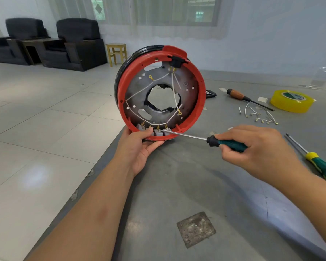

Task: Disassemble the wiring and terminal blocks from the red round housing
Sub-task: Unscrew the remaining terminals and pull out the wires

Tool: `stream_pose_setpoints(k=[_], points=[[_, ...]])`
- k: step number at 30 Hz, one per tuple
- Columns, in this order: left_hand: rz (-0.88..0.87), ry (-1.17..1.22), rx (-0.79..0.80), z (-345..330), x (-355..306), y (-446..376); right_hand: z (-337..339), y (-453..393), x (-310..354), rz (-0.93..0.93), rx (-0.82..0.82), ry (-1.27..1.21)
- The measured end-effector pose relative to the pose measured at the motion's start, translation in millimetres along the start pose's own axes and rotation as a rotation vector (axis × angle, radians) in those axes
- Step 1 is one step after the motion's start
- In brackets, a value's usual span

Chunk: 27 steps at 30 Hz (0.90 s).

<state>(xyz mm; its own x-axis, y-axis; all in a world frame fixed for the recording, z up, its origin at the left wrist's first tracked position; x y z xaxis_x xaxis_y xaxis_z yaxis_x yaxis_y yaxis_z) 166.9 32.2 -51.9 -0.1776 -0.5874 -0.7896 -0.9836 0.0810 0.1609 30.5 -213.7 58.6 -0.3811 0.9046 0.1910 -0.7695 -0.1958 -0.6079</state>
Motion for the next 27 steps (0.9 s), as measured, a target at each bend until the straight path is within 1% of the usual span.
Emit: stream_pose_setpoints(k=[2,5,11,15,19,27], points=[[-0.012,-0.031,0.018,-2,-1,1,6,-7,0,-0.002,0.059,-0.009],[-0.017,-0.065,0.027,-4,0,1,13,-11,2,-0.006,0.101,0.003],[-0.025,-0.110,0.041,-8,2,3,12,-9,0,-0.067,0.099,0.012],[-0.018,-0.057,0.027,-5,1,2,2,-2,6,-0.065,0.064,0.051],[-0.014,-0.002,0.002,-2,1,0,-5,5,9,-0.054,-0.023,0.091],[-0.010,0.076,-0.040,3,2,-2,-17,15,14,-0.003,-0.135,0.137]])
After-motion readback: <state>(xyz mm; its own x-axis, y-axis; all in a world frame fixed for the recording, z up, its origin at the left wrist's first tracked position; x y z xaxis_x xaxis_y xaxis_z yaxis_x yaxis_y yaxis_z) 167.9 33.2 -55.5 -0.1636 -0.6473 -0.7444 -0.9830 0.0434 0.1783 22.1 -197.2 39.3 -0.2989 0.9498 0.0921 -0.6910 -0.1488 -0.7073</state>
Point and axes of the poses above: each hand's wrist, its own y-axis away from the middle knuckle, its own z-axis out of the back of the hand, x = y × z, the point moved 6 cm from there along -y, towards the middle knuckle
